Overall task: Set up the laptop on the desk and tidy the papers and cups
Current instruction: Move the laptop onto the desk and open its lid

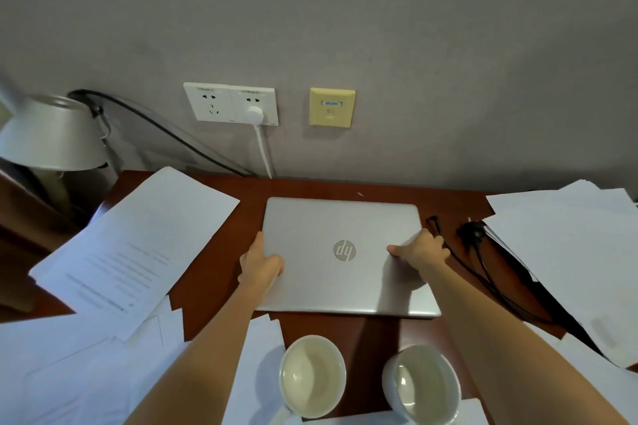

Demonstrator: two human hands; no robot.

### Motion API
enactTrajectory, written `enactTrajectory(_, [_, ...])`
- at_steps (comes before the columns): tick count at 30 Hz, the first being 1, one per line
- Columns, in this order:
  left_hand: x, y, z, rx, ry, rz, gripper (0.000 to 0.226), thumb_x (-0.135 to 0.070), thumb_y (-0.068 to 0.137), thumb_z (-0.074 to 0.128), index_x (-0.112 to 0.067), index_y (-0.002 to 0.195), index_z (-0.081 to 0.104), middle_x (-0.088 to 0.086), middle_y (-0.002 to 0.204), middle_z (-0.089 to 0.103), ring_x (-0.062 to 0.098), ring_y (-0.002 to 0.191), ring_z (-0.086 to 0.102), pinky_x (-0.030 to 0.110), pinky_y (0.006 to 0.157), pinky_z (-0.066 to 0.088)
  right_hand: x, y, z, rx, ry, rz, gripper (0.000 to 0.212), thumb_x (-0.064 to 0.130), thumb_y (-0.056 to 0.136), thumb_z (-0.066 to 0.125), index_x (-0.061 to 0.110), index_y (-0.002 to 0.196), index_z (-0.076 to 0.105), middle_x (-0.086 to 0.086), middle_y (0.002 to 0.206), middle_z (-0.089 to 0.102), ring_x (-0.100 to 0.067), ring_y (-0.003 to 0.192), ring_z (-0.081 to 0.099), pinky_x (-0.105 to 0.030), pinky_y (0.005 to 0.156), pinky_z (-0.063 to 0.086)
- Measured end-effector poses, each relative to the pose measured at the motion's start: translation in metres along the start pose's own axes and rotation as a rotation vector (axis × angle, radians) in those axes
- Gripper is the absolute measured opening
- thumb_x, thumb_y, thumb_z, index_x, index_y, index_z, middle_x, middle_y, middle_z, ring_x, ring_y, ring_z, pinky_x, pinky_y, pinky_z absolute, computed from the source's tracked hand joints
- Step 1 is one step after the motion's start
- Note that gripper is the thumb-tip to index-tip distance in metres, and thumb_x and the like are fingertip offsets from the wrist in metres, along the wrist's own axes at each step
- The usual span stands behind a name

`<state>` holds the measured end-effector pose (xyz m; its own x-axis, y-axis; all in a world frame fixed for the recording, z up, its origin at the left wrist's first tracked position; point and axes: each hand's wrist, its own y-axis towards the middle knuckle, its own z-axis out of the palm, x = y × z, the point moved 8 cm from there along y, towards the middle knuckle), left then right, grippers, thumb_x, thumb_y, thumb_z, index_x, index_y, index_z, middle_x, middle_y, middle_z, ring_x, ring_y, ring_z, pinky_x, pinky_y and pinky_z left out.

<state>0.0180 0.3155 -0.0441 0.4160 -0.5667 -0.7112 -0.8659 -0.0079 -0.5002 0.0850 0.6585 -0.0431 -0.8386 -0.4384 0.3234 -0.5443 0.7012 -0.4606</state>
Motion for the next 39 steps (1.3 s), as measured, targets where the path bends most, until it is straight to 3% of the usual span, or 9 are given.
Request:
enactTrajectory(7, [0.017,-0.013,-0.002,0.072,-0.111,0.011,0.072,0.0,0.082,0.055,-0.023,0.145,0.028,0.01,0.131,0.045,0.028,0.117,0.045,0.042,0.101,0.043,0.027,-0.04,0.035,0.112,-0.28,-0.207,0.119,0.07,0.056,0.074,0.039,0.146,0.003,-0.008,0.158,-0.012,-0.04,0.144,-0.012,-0.075,0.101,0.018])
enactTrajectory(12, [0.029,-0.018,-0.003,0.152,-0.239,-0.038,0.072,0.001,0.085,0.053,-0.023,0.148,0.026,0.009,0.131,0.046,0.026,0.113,0.047,0.037,0.095,0.046,0.041,-0.074,0.056,0.217,-0.536,-0.463,0.128,0.071,0.053,0.074,0.037,0.148,-0.005,-0.003,0.159,-0.016,-0.037,0.145,-0.016,-0.079,0.102,0.01])
enactTrajectory(16, [0.032,-0.01,-0.002,0.16,-0.28,-0.024,0.071,-0.001,0.086,0.054,-0.024,0.147,0.028,0.006,0.125,0.047,0.022,0.106,0.049,0.036,0.089,0.048,0.046,-0.096,0.064,0.242,-0.674,-0.57,0.131,0.065,0.049,0.08,0.037,0.148,-0.001,0.001,0.158,-0.009,-0.039,0.144,-0.008,-0.077,0.1,0.022])
enactTrajectory(21, [0.043,-0.017,0.001,0.164,-0.438,-0.031,0.063,-0.002,0.089,0.054,-0.026,0.143,0.034,-0.004,0.109,0.048,0.009,0.081,0.047,0.019,0.057,0.039,0.055,-0.113,0.067,0.085,-0.861,-0.749,0.116,0.063,0.055,0.075,0.026,0.144,0.011,-0.012,0.149,0.019,-0.042,0.129,0.031,-0.055,0.096,0.044])
enactTrajectory(24, [0.045,-0.018,-0.003,0.145,-0.55,-0.01,0.055,-0.007,0.092,0.055,-0.03,0.139,0.039,-0.002,0.119,0.053,0.01,0.089,0.051,0.024,0.062,0.046,0.062,-0.125,0.073,0.011,-0.965,-0.876,0.098,0.055,0.063,0.071,0.024,0.14,0.018,-0.019,0.14,0.036,-0.039,0.119,0.044,-0.051,0.095,0.041])
enactTrajectory(29, [0.043,-0.023,-0.005,0.187,-0.778,-0.016,0.045,-0.017,0.098,0.047,-0.025,0.141,0.039,0.001,0.13,0.054,0.019,0.108,0.054,0.041,0.096,0.047,0.074,-0.142,0.078,0.01,-1.112,-1.066,0.083,0.05,0.07,0.067,0.02,0.136,0.027,-0.02,0.122,0.057,-0.036,0.109,0.055,-0.049,0.098,0.036])
enactTrajectory(32, [0.042,-0.024,-0.006,0.189,-0.819,-0.028,0.043,-0.022,0.099,0.044,-0.024,0.142,0.038,0.001,0.13,0.054,0.018,0.11,0.054,0.037,0.092,0.048,0.078,-0.15,0.076,0.003,-1.19,-1.191,0.08,0.051,0.072,0.063,0.019,0.137,0.029,-0.019,0.115,0.064,-0.037,0.105,0.06,-0.055,0.105,0.028])
enactTrajectory(35, [0.042,-0.03,-0.008,0.151,-0.843,-0.045,0.038,-0.03,0.099,0.045,-0.026,0.137,0.044,-0.006,0.118,0.06,0.011,0.097,0.058,0.028,0.071,0.051,0.079,-0.156,0.073,-0.008,-1.242,-1.288,0.078,0.05,0.074,0.058,0.023,0.141,0.028,-0.018,0.111,0.067,-0.038,0.101,0.063,-0.057,0.108,0.024])
enactTrajectory(39, [0.044,-0.032,-0.007,0.149,-0.883,-0.072,0.04,-0.03,0.1,0.041,-0.026,0.14,0.041,-0.006,0.125,0.057,0.005,0.094,0.057,0.023,0.065,0.049,0.078,-0.168,0.068,-0.03,-1.185,-1.422,0.067,0.045,0.076,0.052,0.021,0.135,0.032,-0.016,0.107,0.064,-0.037,0.084,0.064,-0.047,0.086,0.048])
